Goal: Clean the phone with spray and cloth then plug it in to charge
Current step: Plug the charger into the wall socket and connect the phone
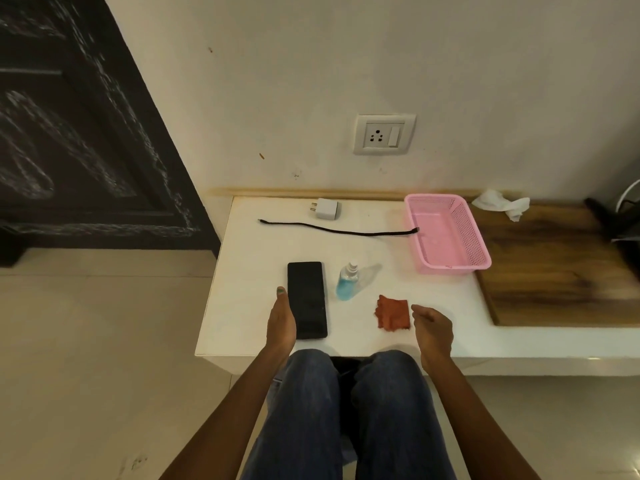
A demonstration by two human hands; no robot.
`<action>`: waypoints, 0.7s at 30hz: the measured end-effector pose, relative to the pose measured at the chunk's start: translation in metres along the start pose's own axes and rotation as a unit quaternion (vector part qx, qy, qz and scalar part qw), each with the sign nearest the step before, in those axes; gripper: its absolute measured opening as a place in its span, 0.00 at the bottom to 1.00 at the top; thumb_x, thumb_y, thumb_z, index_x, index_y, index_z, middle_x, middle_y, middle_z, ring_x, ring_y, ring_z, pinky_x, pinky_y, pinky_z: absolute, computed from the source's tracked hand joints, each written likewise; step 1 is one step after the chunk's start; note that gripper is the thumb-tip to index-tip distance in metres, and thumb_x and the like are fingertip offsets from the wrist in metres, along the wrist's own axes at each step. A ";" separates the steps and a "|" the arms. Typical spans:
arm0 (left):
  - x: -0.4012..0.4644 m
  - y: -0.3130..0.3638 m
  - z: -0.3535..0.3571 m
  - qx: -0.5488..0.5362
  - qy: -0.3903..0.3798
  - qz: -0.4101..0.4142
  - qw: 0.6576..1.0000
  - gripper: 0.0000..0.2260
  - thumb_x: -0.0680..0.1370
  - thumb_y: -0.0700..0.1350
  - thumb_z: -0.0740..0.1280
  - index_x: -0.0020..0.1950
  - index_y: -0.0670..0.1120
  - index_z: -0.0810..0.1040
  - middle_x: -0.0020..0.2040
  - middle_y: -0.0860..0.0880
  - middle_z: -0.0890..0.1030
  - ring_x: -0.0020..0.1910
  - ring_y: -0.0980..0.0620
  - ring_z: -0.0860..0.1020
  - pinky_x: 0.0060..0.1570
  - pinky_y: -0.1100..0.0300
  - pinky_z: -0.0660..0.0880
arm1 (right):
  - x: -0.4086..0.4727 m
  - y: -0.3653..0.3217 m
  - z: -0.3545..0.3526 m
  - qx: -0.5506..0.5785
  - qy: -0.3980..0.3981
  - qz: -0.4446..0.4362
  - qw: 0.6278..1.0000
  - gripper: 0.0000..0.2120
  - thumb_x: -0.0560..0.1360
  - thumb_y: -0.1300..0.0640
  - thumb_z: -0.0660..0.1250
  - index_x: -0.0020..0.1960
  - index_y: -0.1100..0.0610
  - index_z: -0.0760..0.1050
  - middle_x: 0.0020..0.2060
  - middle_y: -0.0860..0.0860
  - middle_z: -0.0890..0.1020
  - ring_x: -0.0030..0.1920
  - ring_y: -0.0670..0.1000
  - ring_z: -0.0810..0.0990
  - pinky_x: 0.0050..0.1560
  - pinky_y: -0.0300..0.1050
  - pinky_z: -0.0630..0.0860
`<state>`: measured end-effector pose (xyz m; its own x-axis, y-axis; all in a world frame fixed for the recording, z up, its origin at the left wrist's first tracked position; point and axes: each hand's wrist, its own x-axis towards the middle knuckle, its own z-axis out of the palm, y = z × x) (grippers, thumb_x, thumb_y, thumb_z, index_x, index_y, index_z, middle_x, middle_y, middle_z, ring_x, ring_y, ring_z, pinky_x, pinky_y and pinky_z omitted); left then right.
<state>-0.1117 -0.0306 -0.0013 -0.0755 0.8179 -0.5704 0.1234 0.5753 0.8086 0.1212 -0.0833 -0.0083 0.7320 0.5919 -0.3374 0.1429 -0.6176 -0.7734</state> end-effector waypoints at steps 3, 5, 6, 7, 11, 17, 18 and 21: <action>0.003 -0.004 -0.002 -0.003 0.006 0.026 1.000 0.24 0.83 0.53 0.45 0.77 0.45 0.55 0.77 0.47 0.59 0.75 0.46 0.59 0.75 0.51 0.54 | -0.004 -0.012 0.001 0.011 -0.015 -0.032 0.999 0.08 0.77 0.59 0.64 0.54 0.59 0.78 0.53 0.56 0.81 0.51 0.55 0.78 0.56 0.48 0.74; 0.006 -0.007 -0.004 0.021 0.019 0.057 0.998 0.21 0.84 0.50 0.47 0.76 0.44 0.56 0.76 0.46 0.61 0.74 0.47 0.61 0.73 0.54 0.55 | -0.005 -0.025 0.004 0.027 -0.042 -0.059 0.997 0.07 0.76 0.62 0.64 0.53 0.56 0.79 0.52 0.54 0.81 0.49 0.51 0.79 0.54 0.46 0.77; 0.008 -0.009 -0.004 0.036 0.028 0.074 0.996 0.20 0.84 0.48 0.48 0.76 0.44 0.58 0.75 0.46 0.63 0.73 0.47 0.62 0.72 0.55 0.56 | -0.006 -0.031 0.006 0.035 -0.056 -0.075 0.995 0.07 0.76 0.63 0.64 0.51 0.55 0.79 0.49 0.53 0.82 0.45 0.47 0.81 0.48 0.41 0.79; 0.011 -0.010 -0.005 0.046 0.040 0.091 0.994 0.20 0.84 0.47 0.49 0.75 0.43 0.60 0.74 0.45 0.66 0.72 0.47 0.65 0.71 0.56 0.58 | -0.007 -0.039 0.008 0.042 -0.070 -0.090 0.993 0.08 0.76 0.64 0.64 0.50 0.55 0.79 0.45 0.51 0.82 0.40 0.45 0.82 0.39 0.34 0.78; 0.028 -0.014 -0.012 0.092 0.099 0.171 0.976 0.17 0.83 0.45 0.55 0.69 0.41 0.69 0.68 0.43 0.74 0.67 0.45 0.71 0.68 0.55 0.64 | -0.008 -0.072 0.019 0.050 -0.123 -0.147 0.980 0.09 0.76 0.65 0.63 0.48 0.56 0.80 0.43 0.51 0.83 0.38 0.45 0.81 0.35 0.31 0.76; 0.069 -0.014 -0.033 0.219 0.145 0.245 0.933 0.19 0.81 0.46 0.60 0.71 0.44 0.68 0.71 0.45 0.71 0.71 0.44 0.66 0.71 0.46 0.63 | 0.013 -0.123 0.046 0.007 -0.175 -0.232 0.957 0.11 0.75 0.69 0.62 0.48 0.59 0.81 0.45 0.54 0.83 0.45 0.52 0.80 0.49 0.42 0.75; 0.075 -0.013 -0.036 0.240 0.147 0.256 0.925 0.20 0.80 0.47 0.61 0.71 0.44 0.68 0.72 0.45 0.70 0.72 0.44 0.65 0.71 0.45 0.62 | 0.020 -0.131 0.053 -0.013 -0.180 -0.248 0.952 0.10 0.75 0.69 0.62 0.48 0.60 0.81 0.46 0.54 0.83 0.46 0.52 0.80 0.51 0.44 0.75; 0.088 -0.020 -0.047 0.291 0.146 0.269 0.906 0.24 0.79 0.53 0.61 0.73 0.45 0.66 0.73 0.45 0.67 0.73 0.44 0.63 0.72 0.44 0.59 | 0.046 -0.152 0.076 -0.104 -0.189 -0.296 0.931 0.10 0.74 0.67 0.63 0.51 0.60 0.80 0.49 0.53 0.83 0.47 0.50 0.79 0.50 0.42 0.73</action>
<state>-0.1668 0.0305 -0.0605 -0.0986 0.9950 0.0151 0.7152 0.0602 0.6964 0.0823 0.0772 0.0530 0.2040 0.9757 -0.0798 0.6006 -0.1891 -0.7769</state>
